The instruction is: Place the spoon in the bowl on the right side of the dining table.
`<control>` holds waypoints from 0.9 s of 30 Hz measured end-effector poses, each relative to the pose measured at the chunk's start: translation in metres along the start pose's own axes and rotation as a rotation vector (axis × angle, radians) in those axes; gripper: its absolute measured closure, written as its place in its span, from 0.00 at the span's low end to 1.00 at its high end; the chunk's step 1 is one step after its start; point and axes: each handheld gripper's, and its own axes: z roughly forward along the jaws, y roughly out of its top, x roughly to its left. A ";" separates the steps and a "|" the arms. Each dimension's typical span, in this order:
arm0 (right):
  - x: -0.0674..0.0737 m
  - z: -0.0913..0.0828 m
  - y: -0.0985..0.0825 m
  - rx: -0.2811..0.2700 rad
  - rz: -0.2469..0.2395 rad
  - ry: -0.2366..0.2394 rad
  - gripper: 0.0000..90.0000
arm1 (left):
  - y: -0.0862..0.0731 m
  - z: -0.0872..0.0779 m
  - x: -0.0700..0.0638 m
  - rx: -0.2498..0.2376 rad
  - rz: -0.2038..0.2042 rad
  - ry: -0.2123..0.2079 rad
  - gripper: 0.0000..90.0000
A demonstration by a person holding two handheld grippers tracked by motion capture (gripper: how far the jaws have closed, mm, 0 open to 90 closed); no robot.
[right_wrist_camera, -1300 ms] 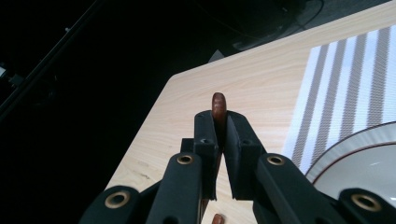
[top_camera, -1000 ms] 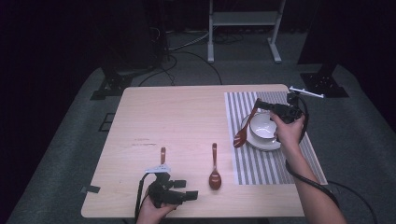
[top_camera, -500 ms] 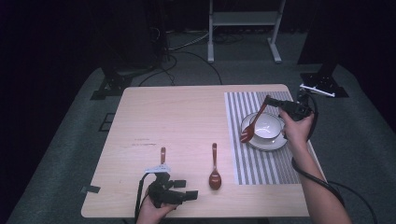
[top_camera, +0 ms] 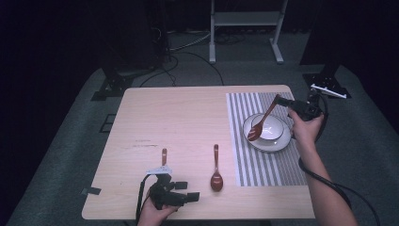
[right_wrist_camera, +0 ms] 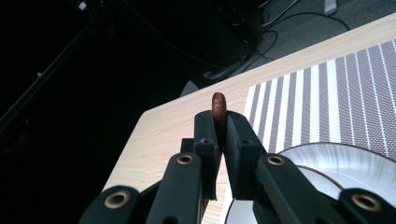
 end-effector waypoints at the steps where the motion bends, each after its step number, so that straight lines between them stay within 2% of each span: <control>1: 0.000 -0.001 0.001 -0.004 0.000 -0.004 0.93 | 0.000 0.000 0.000 0.000 0.001 0.001 0.10; 27: -0.026 -0.014 0.011 -0.075 0.049 -0.084 0.93 | 0.000 0.000 0.000 -0.004 0.002 0.001 0.10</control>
